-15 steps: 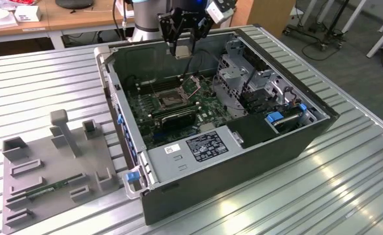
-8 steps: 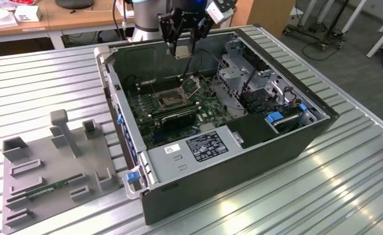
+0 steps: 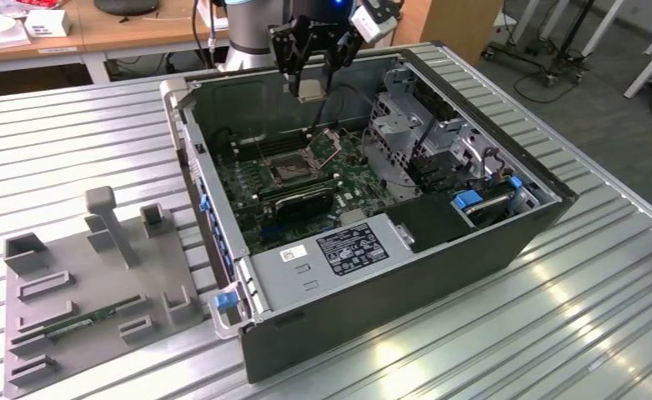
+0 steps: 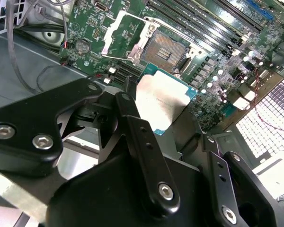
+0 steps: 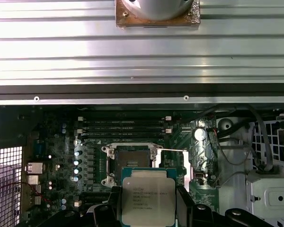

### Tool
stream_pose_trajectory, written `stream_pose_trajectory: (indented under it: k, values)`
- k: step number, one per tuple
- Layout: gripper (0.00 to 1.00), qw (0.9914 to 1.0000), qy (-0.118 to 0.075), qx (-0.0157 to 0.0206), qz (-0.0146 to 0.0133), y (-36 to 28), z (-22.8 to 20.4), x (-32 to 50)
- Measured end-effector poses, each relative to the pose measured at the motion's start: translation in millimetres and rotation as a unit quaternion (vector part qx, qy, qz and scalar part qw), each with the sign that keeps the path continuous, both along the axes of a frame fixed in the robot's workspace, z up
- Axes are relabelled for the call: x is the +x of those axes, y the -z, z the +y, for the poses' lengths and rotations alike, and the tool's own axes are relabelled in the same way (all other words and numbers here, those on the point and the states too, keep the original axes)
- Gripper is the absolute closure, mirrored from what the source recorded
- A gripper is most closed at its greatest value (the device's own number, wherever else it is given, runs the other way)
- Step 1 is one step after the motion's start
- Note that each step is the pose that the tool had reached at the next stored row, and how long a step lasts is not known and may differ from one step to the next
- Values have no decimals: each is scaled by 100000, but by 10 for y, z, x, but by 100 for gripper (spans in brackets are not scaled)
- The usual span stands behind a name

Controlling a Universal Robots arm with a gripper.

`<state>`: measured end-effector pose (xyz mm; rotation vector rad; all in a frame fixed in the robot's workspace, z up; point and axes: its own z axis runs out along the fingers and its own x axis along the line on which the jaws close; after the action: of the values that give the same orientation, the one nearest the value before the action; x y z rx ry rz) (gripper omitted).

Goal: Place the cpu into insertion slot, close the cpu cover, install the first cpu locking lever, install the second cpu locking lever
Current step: 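Place the cpu into insertion slot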

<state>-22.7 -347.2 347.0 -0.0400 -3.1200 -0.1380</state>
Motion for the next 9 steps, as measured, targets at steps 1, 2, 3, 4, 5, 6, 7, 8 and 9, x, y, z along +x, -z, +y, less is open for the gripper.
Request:
stream_pose_trajectory:
  k: [1, 2, 3, 4, 5, 6, 7, 8, 9]
  values:
    - [45, 100000, 2, 3, -2, 0, 0, 0]
    - [45, 100000, 1, 10, -6, 9, 0, 0]
    - [45, 100000, 1, 11, -6, 30, 0, 0]
    - [45, 100000, 2, 9, -6, 30, 0, 0]
    - [45, 100000, 1, 9, -6, 30, 0, 0]
    - [45, 100000, 4, 12, -7, 32, 0, 0]
    - [45, 100000, 1, 18, -11, 35, 0, 0]
    - [45, 100000, 3, 16, -10, 38, 0, 0]
    - [45, 100000, 1, 11, -6, 40, 0, 0]
